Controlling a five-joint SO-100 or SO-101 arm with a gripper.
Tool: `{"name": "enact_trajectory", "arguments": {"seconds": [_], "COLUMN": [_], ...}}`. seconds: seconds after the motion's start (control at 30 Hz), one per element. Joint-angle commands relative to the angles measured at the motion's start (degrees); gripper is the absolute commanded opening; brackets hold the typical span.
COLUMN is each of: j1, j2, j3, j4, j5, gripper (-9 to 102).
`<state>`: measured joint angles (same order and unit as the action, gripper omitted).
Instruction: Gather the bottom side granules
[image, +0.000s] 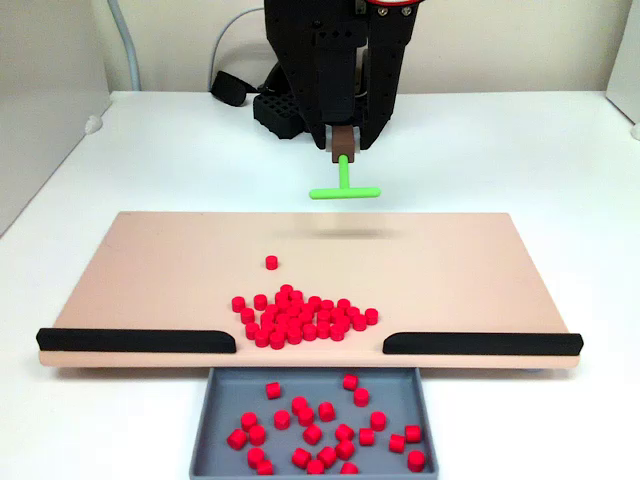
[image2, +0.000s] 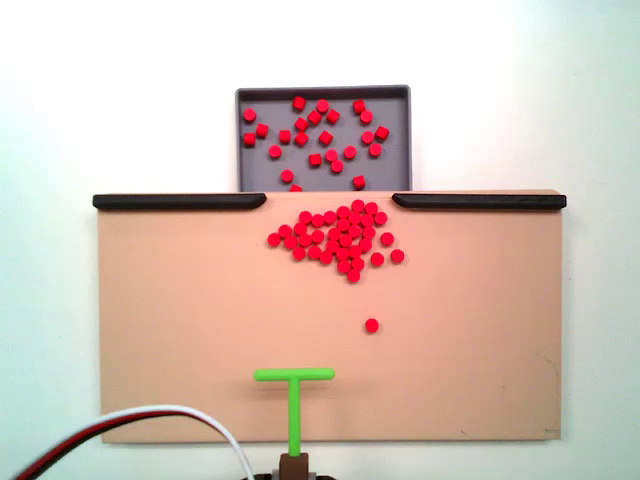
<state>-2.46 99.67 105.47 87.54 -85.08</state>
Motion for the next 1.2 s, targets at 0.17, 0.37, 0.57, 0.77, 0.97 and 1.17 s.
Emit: {"name": "enact_trajectory", "arguments": {"seconds": [0.17, 0.37, 0.57, 0.77, 0.97, 1.17], "j1": [0.4, 0.5, 1.1, 2.4, 4.0, 5.5], "j2": [0.2, 0.1, 0.7, 1.8, 3.6, 8.2], "j3": [-1.4, -1.4, -0.5, -0.4, 3.3, 10.5], "j4": [0.2, 0.2, 0.2, 0.2, -4.5, -10.9], "j5": [-0.8, -0.9, -2.3, -4.0, -4.2, -6.2], "gripper": [0, 0, 0, 0, 0, 0]}}
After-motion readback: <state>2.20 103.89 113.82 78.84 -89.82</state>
